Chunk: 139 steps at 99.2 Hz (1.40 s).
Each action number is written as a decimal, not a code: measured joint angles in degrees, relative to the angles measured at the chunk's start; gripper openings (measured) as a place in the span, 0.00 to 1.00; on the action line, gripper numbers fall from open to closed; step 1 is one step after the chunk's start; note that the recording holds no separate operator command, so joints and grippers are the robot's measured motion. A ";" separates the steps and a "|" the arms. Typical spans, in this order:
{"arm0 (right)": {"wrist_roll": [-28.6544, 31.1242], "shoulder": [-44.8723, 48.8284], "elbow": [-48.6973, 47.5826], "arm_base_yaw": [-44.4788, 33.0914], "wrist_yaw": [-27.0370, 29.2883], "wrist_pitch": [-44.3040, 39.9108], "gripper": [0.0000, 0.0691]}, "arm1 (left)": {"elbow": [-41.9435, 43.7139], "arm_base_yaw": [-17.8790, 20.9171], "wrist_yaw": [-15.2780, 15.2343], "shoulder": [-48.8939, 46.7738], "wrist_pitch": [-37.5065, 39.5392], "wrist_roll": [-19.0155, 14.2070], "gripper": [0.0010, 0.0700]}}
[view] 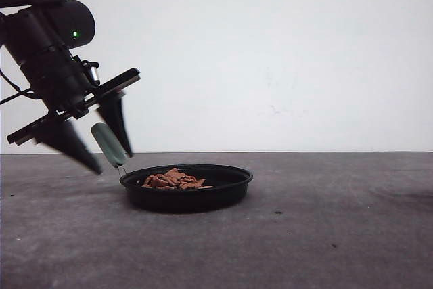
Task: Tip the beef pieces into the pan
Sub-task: 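Lower the pan onto the table and release it with the left gripper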
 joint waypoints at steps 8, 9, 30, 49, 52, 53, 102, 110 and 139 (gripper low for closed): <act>0.00 0.00 0.00 0.00 0.00 0.09 0.01 | 0.00 0.00 0.00 -0.02 -0.09 -0.26 0.87; 0.00 0.00 0.00 0.00 -0.02 0.09 0.01 | 0.00 0.00 0.00 -0.07 -0.13 -0.31 0.88; -0.68 0.00 0.00 0.00 -0.02 0.15 0.01 | 0.00 0.31 -0.24 -4.85 -0.96 -1.09 0.99; -1.46 1.11 0.00 0.00 0.00 2.67 0.01 | 0.00 1.55 -7.52 -15.37 -1.27 -1.31 0.99; -1.51 1.51 -0.07 0.00 0.00 3.26 0.01 | 0.00 1.95 -8.94 -17.31 -1.29 -1.29 0.99; -1.53 1.68 -0.09 0.00 0.00 3.48 0.01 | 0.00 2.08 -9.33 -17.97 -1.27 -1.27 0.99; -12.35 -1.38 -16.68 0.96 3.96 25.29 0.01 | 0.00 6.36 -28.39 -52.41 -6.78 14.62 0.61; -12.70 -5.27 -22.62 0.96 6.99 27.32 0.01 | -0.37 6.36 -27.89 -56.63 -7.50 16.26 0.26; -13.60 -19.02 -37.24 0.96 10.69 28.70 0.01 | -12.33 6.36 -27.32 -72.89 -7.28 21.46 0.01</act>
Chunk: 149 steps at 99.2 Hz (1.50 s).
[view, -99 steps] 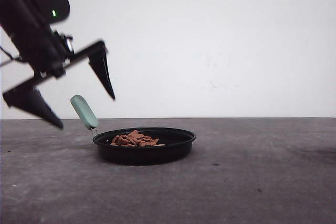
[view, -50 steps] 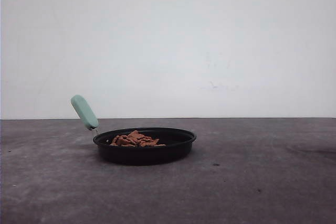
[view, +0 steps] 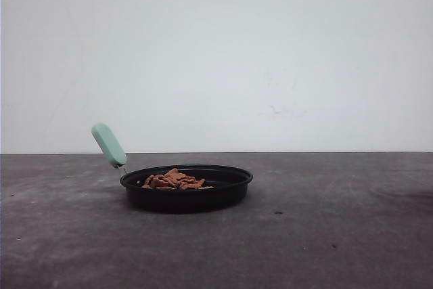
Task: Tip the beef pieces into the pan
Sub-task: 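Lower the pan onto the table and release it with the left gripper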
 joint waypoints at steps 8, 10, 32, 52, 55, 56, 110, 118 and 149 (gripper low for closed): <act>-0.28 -2.03 0.00 0.00 0.00 0.63 0.01 | -4.00 0.00 -0.66 -2.51 -1.27 0.09 0.01; -0.31 -2.54 0.02 0.00 0.00 0.83 0.01 | -4.63 0.00 -0.76 -2.91 -1.90 0.09 0.01; -0.31 -3.65 0.09 0.00 0.00 1.18 0.01 | -5.33 0.00 -0.83 -5.44 -5.29 -0.17 0.01; -0.31 -3.67 0.09 0.00 0.00 1.18 0.01 | -5.29 0.00 -0.83 -5.55 -4.87 -0.17 0.01; -0.31 -3.67 0.09 0.00 0.00 1.18 0.01 | -5.29 0.00 -0.83 -5.55 -4.87 -0.17 0.01; -0.31 -3.67 0.09 0.00 0.00 1.18 0.01 | -5.29 0.00 -0.83 -5.55 -4.87 -0.17 0.01; -0.24 -11.69 -5.86 -3.48 10.23 -0.57 0.01 | -5.29 0.00 -0.83 -5.55 -4.85 -0.17 0.01; -0.13 -15.63 -12.81 -4.92 11.98 -0.81 0.01 | -5.29 0.00 -0.83 -5.55 -4.85 -0.17 0.01; 3.41 -19.47 -31.43 -4.98 1.40 -6.78 0.01 | -5.27 0.00 -0.83 -5.53 -4.70 -0.17 0.01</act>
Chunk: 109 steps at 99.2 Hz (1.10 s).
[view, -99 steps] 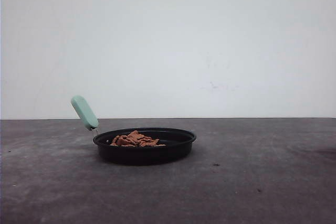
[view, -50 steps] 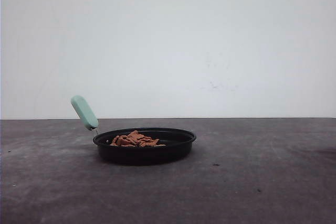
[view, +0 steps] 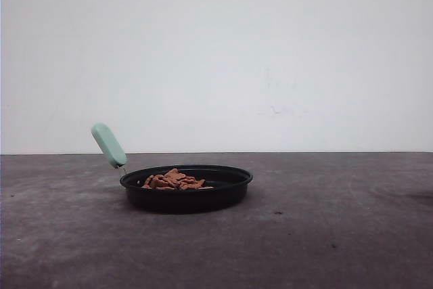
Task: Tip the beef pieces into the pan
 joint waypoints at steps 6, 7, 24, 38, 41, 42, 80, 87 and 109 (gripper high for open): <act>0.22 -0.09 -0.33 0.04 -0.11 -0.63 0.01 | 0.00 0.00 0.00 0.00 0.00 0.00 0.01; 0.24 -0.09 -0.35 0.04 -0.11 -0.76 0.01 | 0.00 0.00 0.00 0.00 0.00 0.00 0.01; 0.24 -0.09 -2.40 0.04 -0.20 -2.45 0.01 | 0.00 0.00 0.00 0.00 0.00 0.00 0.01; 0.44 -0.09 -4.66 0.04 -2.32 0.09 0.01 | 0.00 0.00 0.00 -0.02 0.00 -0.02 0.01; 0.44 -0.09 -5.22 0.02 -3.34 0.83 0.01 | 0.00 0.00 0.00 0.00 0.00 0.00 0.01; 0.44 -0.09 -5.40 0.02 -3.63 1.09 0.01 | 0.00 0.00 0.00 0.00 0.00 0.00 0.01; 0.39 -0.09 -7.85 -1.53 -4.59 6.97 0.01 | 0.00 0.00 0.00 -0.02 0.00 0.00 0.01; 0.39 -0.09 -7.85 -1.51 -4.66 7.15 0.01 | 0.00 0.00 0.00 -0.02 0.00 0.00 0.01; 0.39 -0.09 -7.85 -1.51 -4.66 7.85 0.01 | 0.00 0.00 0.00 -0.02 0.00 0.00 0.01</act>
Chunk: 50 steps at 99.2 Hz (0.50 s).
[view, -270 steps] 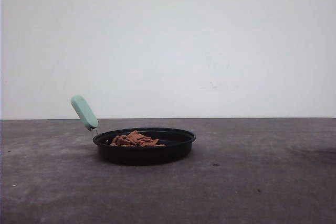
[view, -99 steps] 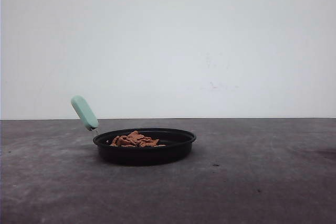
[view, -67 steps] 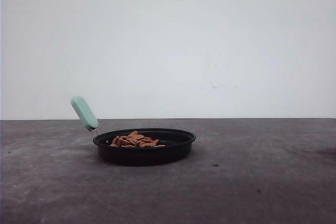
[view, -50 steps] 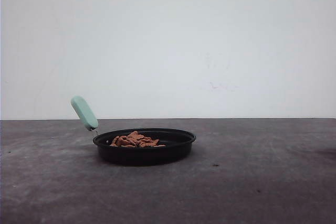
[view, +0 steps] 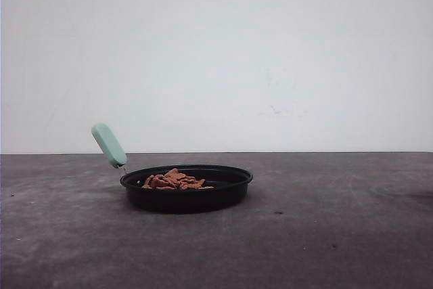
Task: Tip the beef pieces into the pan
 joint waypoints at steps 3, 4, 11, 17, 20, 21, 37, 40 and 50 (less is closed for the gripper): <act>0.00 0.00 0.00 0.00 0.00 0.00 0.01 | 0.00 0.00 0.00 0.00 0.00 -0.02 0.01; 0.00 0.00 0.00 0.00 0.00 0.00 0.01 | 0.00 0.00 0.00 0.00 0.00 0.00 0.01; 0.00 0.00 0.00 0.00 0.02 0.00 0.01 | 0.00 0.00 0.00 0.00 0.00 0.00 0.01; 0.00 0.00 0.00 0.00 0.00 0.00 0.01 | 0.00 0.00 0.00 0.00 0.00 0.00 0.01; 0.00 0.00 0.00 0.00 0.00 0.00 0.01 | 0.00 0.00 0.00 0.00 0.00 0.00 0.01; 0.00 0.00 0.00 0.00 0.00 0.02 0.01 | 0.00 0.00 0.00 0.00 0.00 0.00 0.01; 0.00 0.00 0.00 0.00 0.00 0.00 0.01 | 0.00 0.00 0.00 0.00 0.00 0.02 0.01; 0.00 0.00 0.00 0.00 0.00 0.00 0.01 | 0.00 0.00 -0.15 0.00 0.00 0.44 0.01; 0.00 0.00 0.00 0.00 0.00 0.00 0.01 | 0.00 0.00 -0.59 0.00 0.02 3.50 0.01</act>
